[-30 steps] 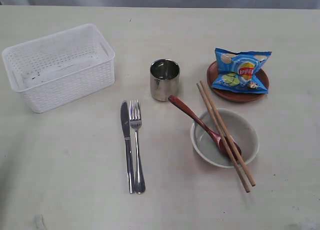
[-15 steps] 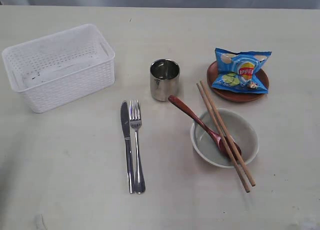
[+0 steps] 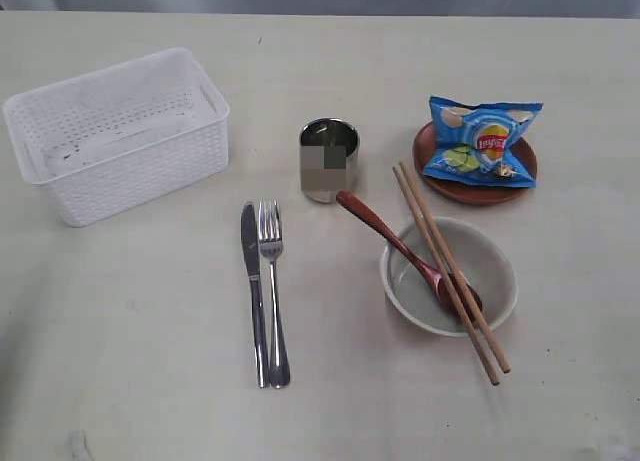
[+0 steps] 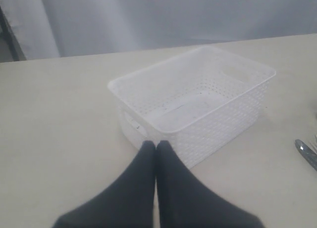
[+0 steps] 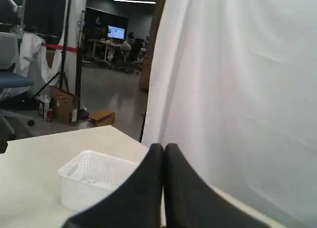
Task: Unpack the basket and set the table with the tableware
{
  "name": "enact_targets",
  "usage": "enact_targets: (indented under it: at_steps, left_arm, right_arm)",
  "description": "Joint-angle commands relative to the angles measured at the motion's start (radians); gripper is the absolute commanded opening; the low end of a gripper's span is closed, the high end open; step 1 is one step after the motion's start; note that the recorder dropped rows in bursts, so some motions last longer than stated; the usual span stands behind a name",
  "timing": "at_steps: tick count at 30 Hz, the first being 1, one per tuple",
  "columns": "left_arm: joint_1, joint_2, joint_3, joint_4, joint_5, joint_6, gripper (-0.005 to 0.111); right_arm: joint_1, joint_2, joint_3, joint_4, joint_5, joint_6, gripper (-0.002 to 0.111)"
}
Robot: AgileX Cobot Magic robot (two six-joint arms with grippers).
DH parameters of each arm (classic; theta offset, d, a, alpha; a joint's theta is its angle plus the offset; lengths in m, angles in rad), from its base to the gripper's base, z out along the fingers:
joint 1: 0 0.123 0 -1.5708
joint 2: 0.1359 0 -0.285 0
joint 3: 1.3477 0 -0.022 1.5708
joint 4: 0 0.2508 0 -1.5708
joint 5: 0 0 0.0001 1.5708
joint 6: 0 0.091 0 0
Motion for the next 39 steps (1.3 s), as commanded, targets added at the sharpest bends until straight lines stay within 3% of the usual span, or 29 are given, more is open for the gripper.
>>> enact_targets:
  at_steps: [1,4,9,11,14,15,16,39]
  left_arm:
    - [-0.006,-0.003,0.003,-0.006,-0.003,-0.004,0.000]
    - [-0.006,-0.003,0.003,-0.006,-0.003,-0.004,0.000]
    - [-0.006,-0.003,0.003,-0.006,-0.003,-0.010,0.000]
    - [-0.006,-0.003,0.003,-0.006,-0.003,-0.010,0.000]
    - [-0.006,-0.003,0.003,-0.006,-0.003,-0.010,0.000]
    - [-0.006,-0.003,0.003,-0.006,-0.003,-0.010,0.000]
    - [-0.006,-0.003,0.003,-0.006,-0.003,-0.010,0.000]
    - [-0.006,-0.003,0.003,-0.005,-0.003,-0.010,0.000]
  right_arm:
    - [-0.204,-0.003,0.101,0.252,-0.007,-0.069,0.000]
    - [-0.382,-0.005,0.204,0.354,-0.029,-0.170,0.000]
    - [-0.681,-0.005,0.380,0.402,-0.154,-0.171,0.000]
    - [-0.758,-0.018,0.440,0.405,-0.204,-0.190,0.000]
    - [-0.783,-0.054,0.507,0.405,-0.193,-0.205,0.000]
    - [-0.783,-0.066,0.507,0.405,-0.052,-0.210,0.000]
    - [-0.783,-0.074,0.507,0.405,-0.033,-0.215,0.000]
    - [-0.783,-0.077,0.507,0.405,-0.031,-0.259,0.000]
